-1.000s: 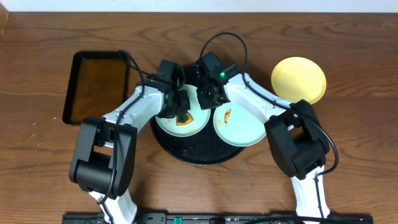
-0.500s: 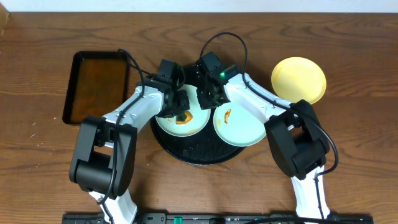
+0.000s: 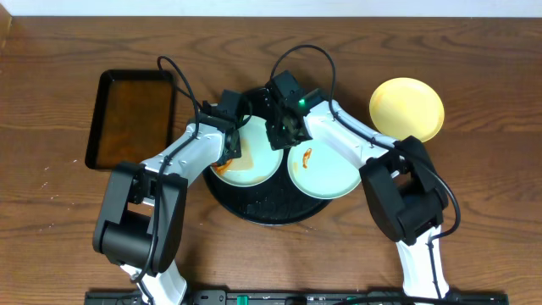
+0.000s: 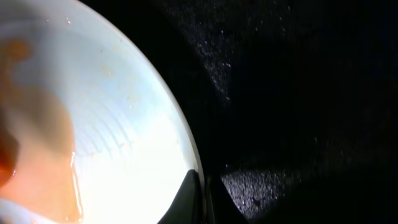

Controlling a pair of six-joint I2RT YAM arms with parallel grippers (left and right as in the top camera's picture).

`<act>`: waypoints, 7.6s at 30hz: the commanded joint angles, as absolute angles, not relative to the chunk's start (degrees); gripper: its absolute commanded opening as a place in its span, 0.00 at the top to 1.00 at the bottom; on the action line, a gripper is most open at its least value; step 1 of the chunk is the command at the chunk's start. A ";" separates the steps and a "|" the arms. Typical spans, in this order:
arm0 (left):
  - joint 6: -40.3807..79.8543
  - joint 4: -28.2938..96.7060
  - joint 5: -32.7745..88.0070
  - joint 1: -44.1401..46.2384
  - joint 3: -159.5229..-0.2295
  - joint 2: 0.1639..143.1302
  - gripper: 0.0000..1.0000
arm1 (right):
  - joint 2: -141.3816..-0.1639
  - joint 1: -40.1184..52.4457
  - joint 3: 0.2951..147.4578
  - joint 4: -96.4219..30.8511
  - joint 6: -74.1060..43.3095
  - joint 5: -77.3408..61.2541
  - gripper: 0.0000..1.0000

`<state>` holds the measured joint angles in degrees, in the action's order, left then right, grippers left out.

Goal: Clean dirty plates on tray and stack at the side
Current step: 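Scrub the upper light-blue plate with the sponge in the left gripper, then move the sponge with the left gripper back above the water tray, then lift the light-blue plate with the right gripper and carry it right, then lower the light-blue plate onto the yellow plate and release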

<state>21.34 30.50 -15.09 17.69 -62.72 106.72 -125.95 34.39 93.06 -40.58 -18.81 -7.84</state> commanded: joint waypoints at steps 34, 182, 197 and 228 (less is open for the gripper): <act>19.16 29.10 -1.13 7.33 -63.13 106.83 0.93 | -125.71 34.22 93.51 -41.56 -18.15 -4.27 0.99; 21.74 29.17 4.08 -14.83 -63.05 81.69 0.92 | -130.41 5.52 141.16 -86.41 -6.55 -19.79 0.99; 21.71 29.02 4.08 -14.83 -63.07 81.71 0.92 | -130.41 -17.76 121.34 -76.20 -7.64 -16.64 0.99; 21.71 28.93 4.05 -14.83 -63.07 81.71 0.92 | -130.63 -9.65 109.10 -57.93 -11.09 -4.67 0.99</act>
<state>21.19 29.12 4.16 -14.59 -63.02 81.45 -129.03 -11.09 111.66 -58.41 -10.22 -5.43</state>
